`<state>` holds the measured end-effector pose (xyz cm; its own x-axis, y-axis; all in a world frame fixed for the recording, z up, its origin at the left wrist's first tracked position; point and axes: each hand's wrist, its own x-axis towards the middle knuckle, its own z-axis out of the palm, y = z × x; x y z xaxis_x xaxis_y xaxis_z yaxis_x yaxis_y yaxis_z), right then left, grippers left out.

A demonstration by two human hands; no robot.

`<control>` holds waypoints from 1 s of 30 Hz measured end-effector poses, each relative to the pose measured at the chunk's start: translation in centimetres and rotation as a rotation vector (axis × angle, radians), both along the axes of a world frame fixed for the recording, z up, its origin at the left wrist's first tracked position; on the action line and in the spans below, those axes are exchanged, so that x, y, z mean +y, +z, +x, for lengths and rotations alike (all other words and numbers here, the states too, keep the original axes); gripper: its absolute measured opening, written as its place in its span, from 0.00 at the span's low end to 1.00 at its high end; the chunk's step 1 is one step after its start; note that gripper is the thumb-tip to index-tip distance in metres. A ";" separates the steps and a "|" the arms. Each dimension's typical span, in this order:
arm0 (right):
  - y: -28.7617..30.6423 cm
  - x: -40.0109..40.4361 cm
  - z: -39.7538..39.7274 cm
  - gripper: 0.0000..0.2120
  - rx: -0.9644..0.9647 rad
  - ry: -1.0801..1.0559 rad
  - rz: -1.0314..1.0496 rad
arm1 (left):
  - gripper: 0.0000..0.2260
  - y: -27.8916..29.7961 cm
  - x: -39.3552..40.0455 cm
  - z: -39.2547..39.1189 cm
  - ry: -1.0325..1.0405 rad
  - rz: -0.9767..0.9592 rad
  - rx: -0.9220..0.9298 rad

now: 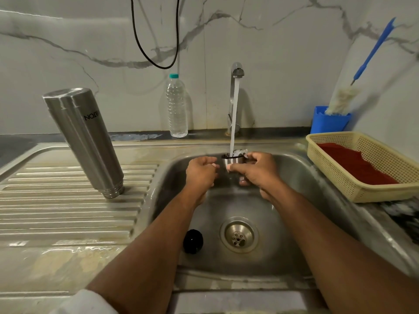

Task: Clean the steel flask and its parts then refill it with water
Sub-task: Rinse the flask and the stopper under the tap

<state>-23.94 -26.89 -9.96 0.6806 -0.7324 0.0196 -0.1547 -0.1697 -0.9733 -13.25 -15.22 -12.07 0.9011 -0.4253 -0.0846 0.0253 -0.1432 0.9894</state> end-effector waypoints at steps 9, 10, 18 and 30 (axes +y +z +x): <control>0.9 -0.9 -1.7 0.15 0.224 0.041 0.003 | 0.23 -0.1 0.1 0.2 -0.117 0.079 -0.129; 0.9 -0.9 -1.8 0.15 0.228 0.052 0.006 | 0.27 -0.2 0.1 0.1 -0.180 0.117 -0.182; 1.1 -1.1 -1.1 0.17 0.380 0.099 -0.272 | 0.42 -0.5 0.4 -0.9 -0.403 0.336 -0.623; 1.0 0.1 -0.2 0.20 0.059 0.091 -0.354 | 0.17 -0.3 0.6 -0.5 -0.178 0.191 -0.612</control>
<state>-24.14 -26.77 -8.97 0.7499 -0.6240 0.2197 -0.1778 -0.5100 -0.8416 -13.79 -14.59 -12.36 0.7282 -0.6000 0.3313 -0.5732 -0.2680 0.7744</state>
